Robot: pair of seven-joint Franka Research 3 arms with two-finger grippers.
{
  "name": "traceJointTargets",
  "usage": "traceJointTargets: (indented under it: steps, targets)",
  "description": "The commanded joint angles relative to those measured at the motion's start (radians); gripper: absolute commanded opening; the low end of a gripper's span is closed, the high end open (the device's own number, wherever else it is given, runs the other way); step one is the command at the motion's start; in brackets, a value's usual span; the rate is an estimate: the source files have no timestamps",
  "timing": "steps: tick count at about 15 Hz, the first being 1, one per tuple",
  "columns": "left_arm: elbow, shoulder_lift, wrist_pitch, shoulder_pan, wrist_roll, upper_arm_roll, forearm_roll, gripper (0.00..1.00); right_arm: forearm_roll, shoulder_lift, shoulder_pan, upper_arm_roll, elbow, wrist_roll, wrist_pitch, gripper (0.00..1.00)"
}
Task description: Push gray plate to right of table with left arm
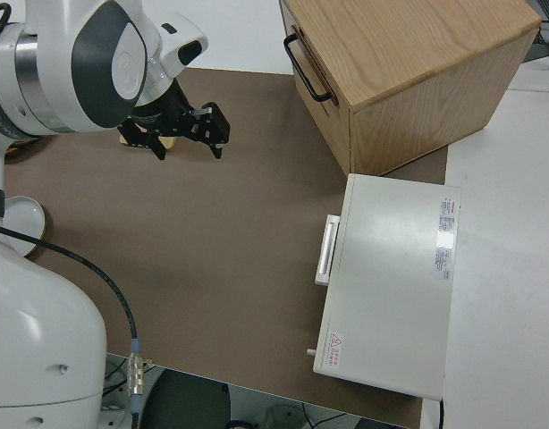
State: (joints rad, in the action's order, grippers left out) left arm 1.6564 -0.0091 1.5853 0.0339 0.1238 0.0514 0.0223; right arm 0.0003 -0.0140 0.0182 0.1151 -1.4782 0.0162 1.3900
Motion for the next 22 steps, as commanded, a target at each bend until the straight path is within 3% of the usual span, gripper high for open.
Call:
traceJointTargets:
  steps: [1, 4, 8, 13, 22]
  targets:
    - [0.016, -0.028, -0.036, 0.02, -0.073, -0.044, 0.019, 1.0, 0.006, -0.003, -0.02, 0.017, 0.009, 0.013, -0.016, 0.983]
    - [0.058, -0.029, -0.027, 0.021, -0.073, -0.042, 0.011, 1.0, 0.006, -0.003, -0.02, 0.015, 0.009, 0.013, -0.016, 0.983]
    - [0.204, -0.069, 0.059, 0.012, -0.075, -0.041, 0.007, 1.0, 0.006, -0.003, -0.02, 0.015, 0.009, 0.013, -0.016, 0.983]
    - [0.489, -0.192, 0.277, 0.011, -0.076, -0.031, -0.021, 1.0, 0.004, -0.003, -0.02, 0.017, 0.009, 0.013, -0.016, 0.983]
    - [0.793, -0.216, 0.562, 0.021, -0.121, -0.038, -0.036, 1.0, 0.006, -0.003, -0.02, 0.015, 0.009, 0.013, -0.016, 0.983]
